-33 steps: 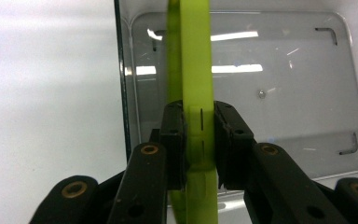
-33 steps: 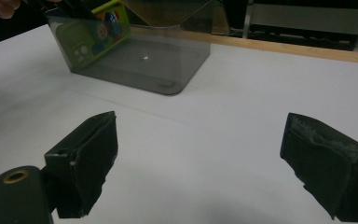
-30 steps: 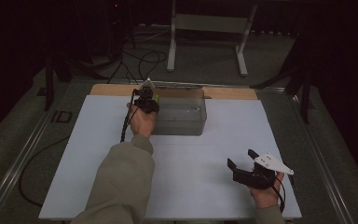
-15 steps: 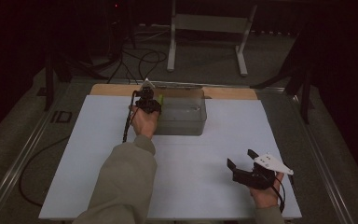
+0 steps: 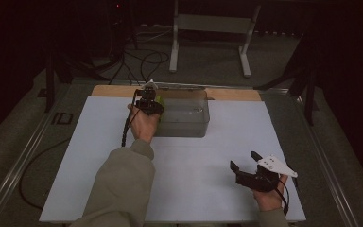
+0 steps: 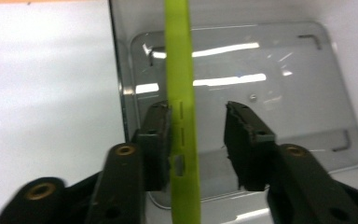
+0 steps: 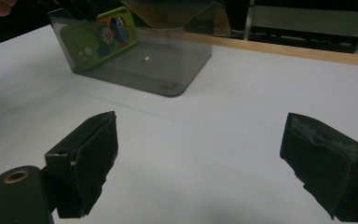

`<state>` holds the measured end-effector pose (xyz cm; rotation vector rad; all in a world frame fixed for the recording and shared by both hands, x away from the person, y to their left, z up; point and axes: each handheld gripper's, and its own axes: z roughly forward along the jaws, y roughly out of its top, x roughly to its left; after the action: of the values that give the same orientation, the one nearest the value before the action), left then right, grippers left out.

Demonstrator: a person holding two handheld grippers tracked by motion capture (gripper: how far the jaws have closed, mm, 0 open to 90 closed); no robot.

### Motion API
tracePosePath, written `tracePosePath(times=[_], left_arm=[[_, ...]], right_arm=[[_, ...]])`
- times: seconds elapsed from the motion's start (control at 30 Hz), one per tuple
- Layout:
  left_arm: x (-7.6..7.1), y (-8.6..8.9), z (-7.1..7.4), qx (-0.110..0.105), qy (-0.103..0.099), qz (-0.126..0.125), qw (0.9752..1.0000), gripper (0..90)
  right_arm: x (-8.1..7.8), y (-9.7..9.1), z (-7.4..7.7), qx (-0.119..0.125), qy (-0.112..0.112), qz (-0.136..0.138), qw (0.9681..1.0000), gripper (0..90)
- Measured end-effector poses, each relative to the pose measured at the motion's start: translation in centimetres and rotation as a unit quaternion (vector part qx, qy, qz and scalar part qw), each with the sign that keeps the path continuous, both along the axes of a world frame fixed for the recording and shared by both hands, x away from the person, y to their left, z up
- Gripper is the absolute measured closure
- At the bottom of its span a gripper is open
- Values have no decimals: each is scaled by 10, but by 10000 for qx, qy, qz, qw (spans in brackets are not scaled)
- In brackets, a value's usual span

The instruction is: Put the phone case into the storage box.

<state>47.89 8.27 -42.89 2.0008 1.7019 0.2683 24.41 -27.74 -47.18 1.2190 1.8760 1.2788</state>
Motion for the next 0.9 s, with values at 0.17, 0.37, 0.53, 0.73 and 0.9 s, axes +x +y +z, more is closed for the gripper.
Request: tracePosePath(times=[0.17,0.37,0.53,0.73,0.9], left_arm=[[-8,6,11,-219,-255,-206,9992,511],[-18,21,18,-373,-562,-348,9971,469],[-33,33,25,-319,-1105,-611,9915,371],[-58,47,30,-227,-1606,-944,9822,147],[-86,60,24,-327,-1940,-1292,9719,74]], right_arm=[[1,0,-1,-7,15,30,10000,114],[1,1,-1,-6,24,57,10000,114],[1,2,-2,-33,77,117,9999,113],[2,4,-4,-53,125,193,9997,113],[1,7,-4,-76,128,306,9994,113]])
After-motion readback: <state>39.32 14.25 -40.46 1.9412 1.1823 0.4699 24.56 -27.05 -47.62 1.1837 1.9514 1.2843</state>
